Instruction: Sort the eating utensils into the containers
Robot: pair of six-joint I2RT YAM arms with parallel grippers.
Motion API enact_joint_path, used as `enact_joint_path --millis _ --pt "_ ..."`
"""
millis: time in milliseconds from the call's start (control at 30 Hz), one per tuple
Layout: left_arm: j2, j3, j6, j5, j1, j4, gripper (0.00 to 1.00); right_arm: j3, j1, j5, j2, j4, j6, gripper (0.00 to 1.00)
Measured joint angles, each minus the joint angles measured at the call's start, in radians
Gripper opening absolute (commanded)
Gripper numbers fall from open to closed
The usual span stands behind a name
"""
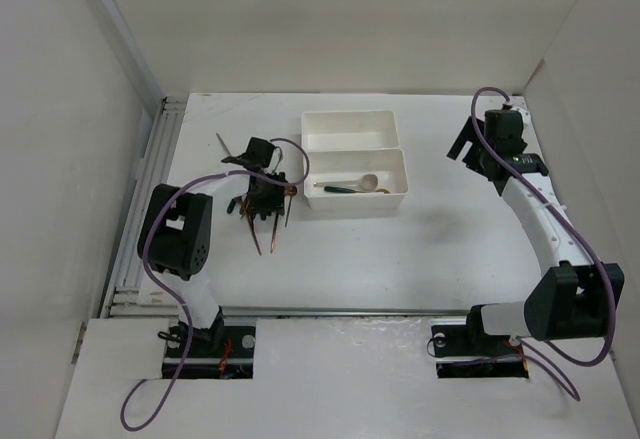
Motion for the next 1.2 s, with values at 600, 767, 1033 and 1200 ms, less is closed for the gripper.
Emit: enact_joint_path --millis 600,767,1033,1200 --pt "0.044 0.074 0.024 -0.018 0.029 -0.034 0.00 0.017 0.000 0.029 0.000 -0.014 0.000 0.97" --pt "0.042 0.142 0.058 -0.004 0.051 -0.138 0.00 0.030 0.000 0.030 0.000 -0.011 0.000 0.97" --pt "-0.128 0.200 0.149 0.039 0.063 -0.197 0.00 0.052 0.000 0.029 0.005 0.001 -0.005 0.97" --pt "-0.163 0.196 0.183 0.039 0.047 -0.193 0.00 0.062 0.000 0.026 0.021 0.011 -0.009 0.97"
